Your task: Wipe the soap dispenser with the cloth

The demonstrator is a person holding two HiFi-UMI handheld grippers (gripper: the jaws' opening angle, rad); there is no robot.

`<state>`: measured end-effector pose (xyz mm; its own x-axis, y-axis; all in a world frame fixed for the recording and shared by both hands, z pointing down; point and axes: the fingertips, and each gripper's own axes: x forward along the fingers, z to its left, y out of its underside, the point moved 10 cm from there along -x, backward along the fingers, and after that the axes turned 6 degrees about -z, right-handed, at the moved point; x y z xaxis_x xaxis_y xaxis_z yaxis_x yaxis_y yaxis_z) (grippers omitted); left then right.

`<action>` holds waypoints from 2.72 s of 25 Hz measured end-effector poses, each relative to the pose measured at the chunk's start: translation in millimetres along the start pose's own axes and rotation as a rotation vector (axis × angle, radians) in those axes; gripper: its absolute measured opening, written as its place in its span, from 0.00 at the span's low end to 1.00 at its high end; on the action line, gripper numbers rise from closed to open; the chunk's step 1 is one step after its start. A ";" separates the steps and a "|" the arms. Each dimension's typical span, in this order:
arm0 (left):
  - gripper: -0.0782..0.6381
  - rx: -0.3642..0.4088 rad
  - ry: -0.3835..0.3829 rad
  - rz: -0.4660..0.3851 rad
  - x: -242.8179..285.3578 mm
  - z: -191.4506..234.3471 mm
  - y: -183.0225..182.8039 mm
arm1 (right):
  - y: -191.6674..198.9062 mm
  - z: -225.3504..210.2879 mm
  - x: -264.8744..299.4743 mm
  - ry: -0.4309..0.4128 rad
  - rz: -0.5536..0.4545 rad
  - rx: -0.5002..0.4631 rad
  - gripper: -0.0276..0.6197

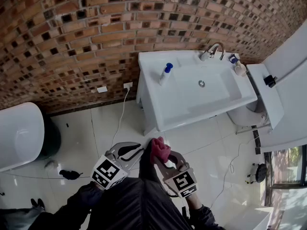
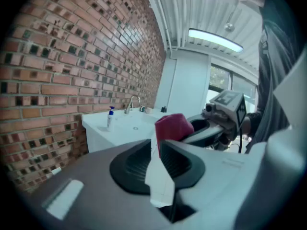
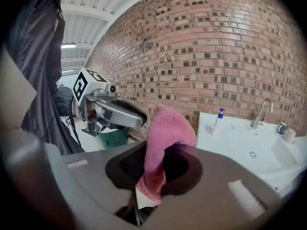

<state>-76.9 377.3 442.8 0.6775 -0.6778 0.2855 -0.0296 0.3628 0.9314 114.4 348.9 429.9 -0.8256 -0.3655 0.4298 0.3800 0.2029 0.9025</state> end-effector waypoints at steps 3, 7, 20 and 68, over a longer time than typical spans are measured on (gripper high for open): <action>0.19 -0.013 -0.020 -0.001 56.0 41.3 -27.6 | -11.5 -73.9 23.2 -0.010 0.016 -0.008 0.15; 0.19 -0.023 -0.055 0.001 126.1 85.8 -62.4 | -30.6 -165.5 49.4 -0.036 0.034 -0.023 0.15; 0.19 -0.121 -0.114 0.024 212.7 194.1 -95.1 | -111.3 -342.7 172.1 -0.064 0.288 -0.353 0.15; 0.20 -0.072 -0.023 0.147 230.9 261.5 -91.3 | 12.4 -336.1 203.7 -0.017 0.265 -0.157 0.15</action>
<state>-109.9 20.5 482.7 0.6527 -0.6285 0.4230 -0.0735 0.5032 0.8611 91.1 -28.4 538.3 -0.6957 -0.3030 0.6513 0.6417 0.1456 0.7531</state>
